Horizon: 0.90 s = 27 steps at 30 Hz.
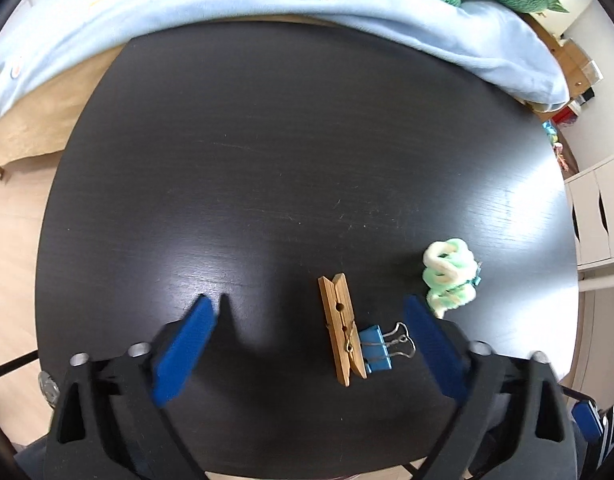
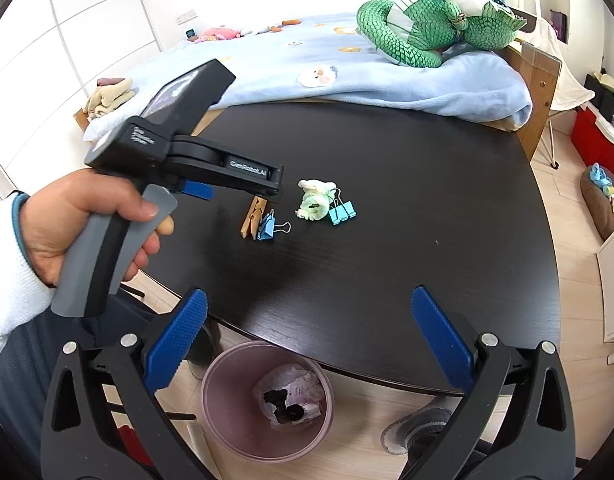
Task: Collect trash
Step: 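Move the left tool to the table and grasp the wooden clothespin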
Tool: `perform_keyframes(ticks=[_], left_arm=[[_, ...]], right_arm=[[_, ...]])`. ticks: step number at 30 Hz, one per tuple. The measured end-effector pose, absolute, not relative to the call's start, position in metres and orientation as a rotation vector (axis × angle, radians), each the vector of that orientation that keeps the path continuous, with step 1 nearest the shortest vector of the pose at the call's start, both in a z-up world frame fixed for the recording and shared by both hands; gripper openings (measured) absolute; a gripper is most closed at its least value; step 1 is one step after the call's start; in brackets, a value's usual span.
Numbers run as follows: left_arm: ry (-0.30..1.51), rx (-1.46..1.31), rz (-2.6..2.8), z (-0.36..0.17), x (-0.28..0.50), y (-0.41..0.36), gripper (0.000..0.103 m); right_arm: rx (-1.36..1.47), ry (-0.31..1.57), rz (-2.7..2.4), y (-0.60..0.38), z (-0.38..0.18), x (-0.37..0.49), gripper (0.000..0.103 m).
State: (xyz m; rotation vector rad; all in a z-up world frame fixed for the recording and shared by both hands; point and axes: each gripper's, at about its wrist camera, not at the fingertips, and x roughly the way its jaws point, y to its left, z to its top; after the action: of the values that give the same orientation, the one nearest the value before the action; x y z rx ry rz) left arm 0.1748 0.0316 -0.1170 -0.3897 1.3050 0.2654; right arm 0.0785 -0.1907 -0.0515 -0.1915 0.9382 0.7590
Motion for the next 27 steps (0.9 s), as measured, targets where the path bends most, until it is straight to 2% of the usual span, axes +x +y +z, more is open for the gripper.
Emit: perform_keyframes(ticks=[5,8,9,14,17,27], left_arm=[[1.316,-0.378,0.269,-0.121,0.178,0.029,0.072],[1.317,-0.364,0.272,-0.119,0.179,0.028,0.056],[1.319,-0.359,0.273,-0.119,0.181,0.028,0.047],[1.323,-0.355,0.249,-0.118,0.180,0.028,0.035],[1.323,-0.353,0.233,-0.118,0.180,0.027,0.021],[1.284,-0.316,0.188,-0.112,0.171,0.030,0.012]], right_arm=[[-0.181,0.941,0.757,-0.192,-0.052,0.079,0.100],[-0.184,0.943,0.761,-0.192,-0.053,0.078,0.100],[-0.185,0.943,0.761,-0.192,-0.053,0.078,0.100],[-0.188,0.946,0.758,-0.191,-0.055,0.079,0.100],[-0.191,0.949,0.757,-0.191,-0.055,0.080,0.100],[-0.198,0.957,0.755,-0.190,-0.059,0.081,0.100]])
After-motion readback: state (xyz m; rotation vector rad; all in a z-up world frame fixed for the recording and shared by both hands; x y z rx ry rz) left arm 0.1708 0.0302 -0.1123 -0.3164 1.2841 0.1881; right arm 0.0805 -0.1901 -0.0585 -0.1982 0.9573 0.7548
